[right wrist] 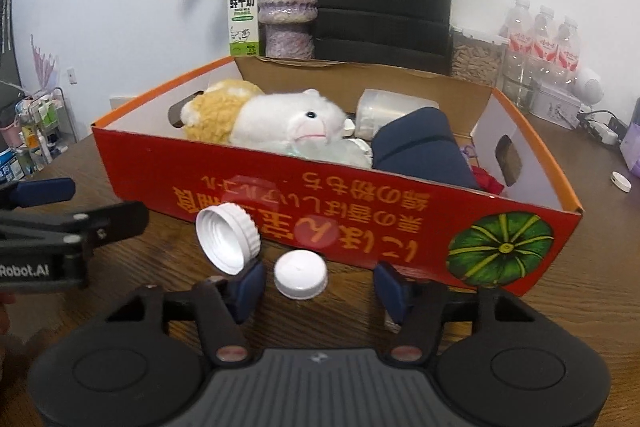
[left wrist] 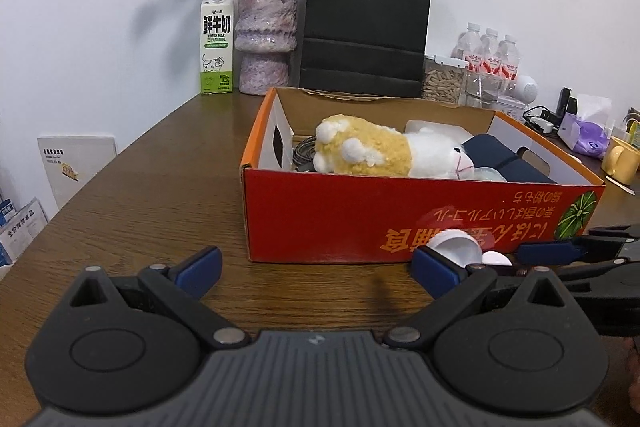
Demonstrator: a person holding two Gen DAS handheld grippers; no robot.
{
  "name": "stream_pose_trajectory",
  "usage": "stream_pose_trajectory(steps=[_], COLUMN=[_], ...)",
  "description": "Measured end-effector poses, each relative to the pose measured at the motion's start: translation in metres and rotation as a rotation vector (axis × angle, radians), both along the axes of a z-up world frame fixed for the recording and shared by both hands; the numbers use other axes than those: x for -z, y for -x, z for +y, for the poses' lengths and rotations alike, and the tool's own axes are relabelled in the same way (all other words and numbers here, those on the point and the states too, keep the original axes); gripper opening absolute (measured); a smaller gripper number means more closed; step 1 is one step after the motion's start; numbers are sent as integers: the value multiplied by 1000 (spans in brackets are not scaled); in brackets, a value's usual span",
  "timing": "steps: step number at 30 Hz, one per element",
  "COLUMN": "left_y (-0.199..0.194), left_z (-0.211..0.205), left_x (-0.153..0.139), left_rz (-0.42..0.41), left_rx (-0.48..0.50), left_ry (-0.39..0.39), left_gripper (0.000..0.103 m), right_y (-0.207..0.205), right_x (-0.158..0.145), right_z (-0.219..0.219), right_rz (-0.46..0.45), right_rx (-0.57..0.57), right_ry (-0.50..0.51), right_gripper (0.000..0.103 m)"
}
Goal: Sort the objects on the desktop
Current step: 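Move both grippers back toward the last two white caps, then grasp a small white cap with the right gripper while the left grasps the ridged cap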
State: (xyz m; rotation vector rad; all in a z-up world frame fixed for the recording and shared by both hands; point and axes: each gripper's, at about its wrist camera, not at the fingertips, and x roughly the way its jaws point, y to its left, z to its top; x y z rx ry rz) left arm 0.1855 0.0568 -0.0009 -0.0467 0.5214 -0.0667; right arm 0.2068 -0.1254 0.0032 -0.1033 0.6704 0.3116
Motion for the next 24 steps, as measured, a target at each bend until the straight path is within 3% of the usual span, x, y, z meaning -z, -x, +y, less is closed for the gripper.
stream_pose_trajectory(steps=[1, 2, 13, 24], left_y=[0, 0, 0, -16], left_z=[0, 0, -10, -47], left_x=[0, 0, 1, 5], left_rz=[1, 3, 13, 52], left_rx=[3, 4, 28, 64], left_ry=[2, 1, -9, -47], left_gripper=[103, 103, 103, 103], right_y=[1, 2, 11, 21], right_x=[0, -1, -4, -4], right_z=[1, 1, -20, -52], right_rz=[-3, -6, -27, -54], right_rx=[-5, -6, 2, 48], right_ry=[-4, -8, -66, -84], right_gripper=[29, 28, 27, 27])
